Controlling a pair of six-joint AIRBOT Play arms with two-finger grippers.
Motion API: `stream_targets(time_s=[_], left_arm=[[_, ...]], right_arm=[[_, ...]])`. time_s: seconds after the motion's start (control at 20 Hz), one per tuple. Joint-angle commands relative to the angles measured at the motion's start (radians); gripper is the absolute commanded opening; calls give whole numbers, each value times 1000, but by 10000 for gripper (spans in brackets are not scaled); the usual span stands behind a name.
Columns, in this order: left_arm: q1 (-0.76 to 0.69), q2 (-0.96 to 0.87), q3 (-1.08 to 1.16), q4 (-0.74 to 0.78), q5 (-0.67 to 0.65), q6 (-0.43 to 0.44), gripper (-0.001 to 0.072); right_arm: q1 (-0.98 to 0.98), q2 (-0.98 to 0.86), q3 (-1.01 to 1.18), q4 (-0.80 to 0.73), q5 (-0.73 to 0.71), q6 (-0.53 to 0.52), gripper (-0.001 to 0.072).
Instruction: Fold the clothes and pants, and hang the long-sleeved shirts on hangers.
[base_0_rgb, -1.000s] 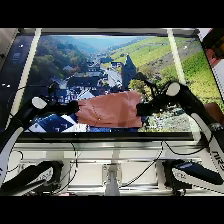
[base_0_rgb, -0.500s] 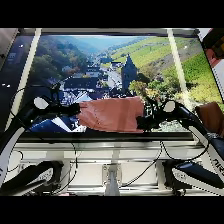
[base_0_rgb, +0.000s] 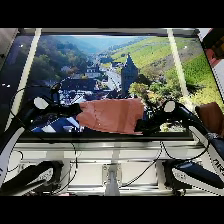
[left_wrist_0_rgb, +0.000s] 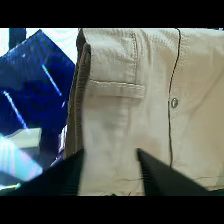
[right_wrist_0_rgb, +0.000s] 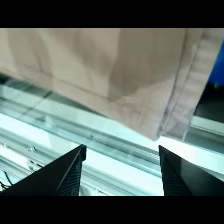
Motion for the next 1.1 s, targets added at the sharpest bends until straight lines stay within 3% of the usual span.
stream_targets(time_s=[0.0,0.15,0.2,0.25,0.3,0.4,0.5,0.55,0.65,0.7,0.8,0.9,1.05], left_arm=[[2,0,-1,26,-40,1,537],[2,0,0,167,-102,0,536],[5,1,0,197,-125,0,534],[11,3,0,212,-150,0,533],[19,8,0,214,-164,0,533],[34,30,0,212,-167,0,533],[43,56,0,212,-168,0,488],[44,67,0,212,-167,0,488],[43,81,0,212,-167,0,488],[43,82,0,208,-167,0,488],[43,81,0,204,-167,0,488],[43,81,0,200,-167,0,488],[43,81,0,192,-167,0,488]], right_arm=[[0,0,97,-127,88,-13,507],[-1,0,233,-366,154,-13,482],[-1,0,277,-475,157,-14,333],[-3,0,315,-586,153,-19,82],[-15,0,348,-698,131,-21,6],[-92,0,384,-820,75,-20,6],[-236,-1,386,-770,45,-36,4],[-326,-2,379,-664,34,-132,4],[-494,-3,341,-295,46,-396,4],[-567,-5,300,-66,61,-533,4],[-627,-10,202,223,40,-675,32],[-607,-19,117,286,-58,-675,489],[-533,-89,65,282,-105,-645,506]])
